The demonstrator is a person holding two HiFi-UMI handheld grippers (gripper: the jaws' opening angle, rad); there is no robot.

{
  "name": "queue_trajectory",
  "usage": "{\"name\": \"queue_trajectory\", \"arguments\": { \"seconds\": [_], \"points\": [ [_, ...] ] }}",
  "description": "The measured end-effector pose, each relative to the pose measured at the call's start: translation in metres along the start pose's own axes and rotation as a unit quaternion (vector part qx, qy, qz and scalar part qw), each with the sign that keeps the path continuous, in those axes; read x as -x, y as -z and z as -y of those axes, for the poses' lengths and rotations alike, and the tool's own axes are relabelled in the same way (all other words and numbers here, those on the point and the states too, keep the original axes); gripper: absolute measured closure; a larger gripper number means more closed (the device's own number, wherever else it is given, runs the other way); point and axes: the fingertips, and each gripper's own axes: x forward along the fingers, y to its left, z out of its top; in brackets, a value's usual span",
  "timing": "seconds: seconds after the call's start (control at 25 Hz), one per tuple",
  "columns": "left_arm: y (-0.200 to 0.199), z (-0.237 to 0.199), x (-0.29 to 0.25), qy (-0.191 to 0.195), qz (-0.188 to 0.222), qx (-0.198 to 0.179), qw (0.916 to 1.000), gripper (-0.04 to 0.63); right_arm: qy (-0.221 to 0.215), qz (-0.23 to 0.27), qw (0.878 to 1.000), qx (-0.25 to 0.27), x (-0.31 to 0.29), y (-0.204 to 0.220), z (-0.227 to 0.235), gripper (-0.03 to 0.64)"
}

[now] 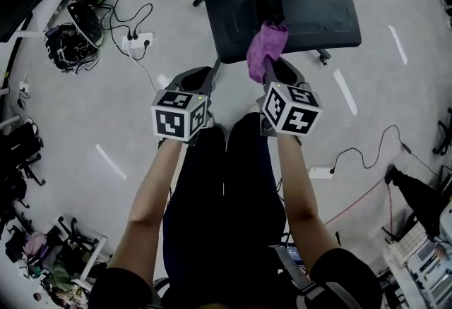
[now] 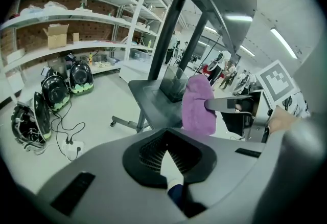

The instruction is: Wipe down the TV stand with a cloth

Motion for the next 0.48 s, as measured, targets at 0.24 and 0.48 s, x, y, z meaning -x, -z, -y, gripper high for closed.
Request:
{"name": "queue_trajectory", "arguments": {
  "seconds": [0.24,0.48],
  "points": [
    [0.018,-0.02,0.011,0.002,-0.002,0.006,1.0,0.588,-0.016,-0.03,0.999,0.039,-0.018,0.029,-0.044,0.54],
    [0.03,-0.038,0.019,0.003,-0.007,0.01,0.9999,0.588,-0.032,-0.075,0.99,0.111,-0.05,0.058,-0.08,0.539]
  ]
}}
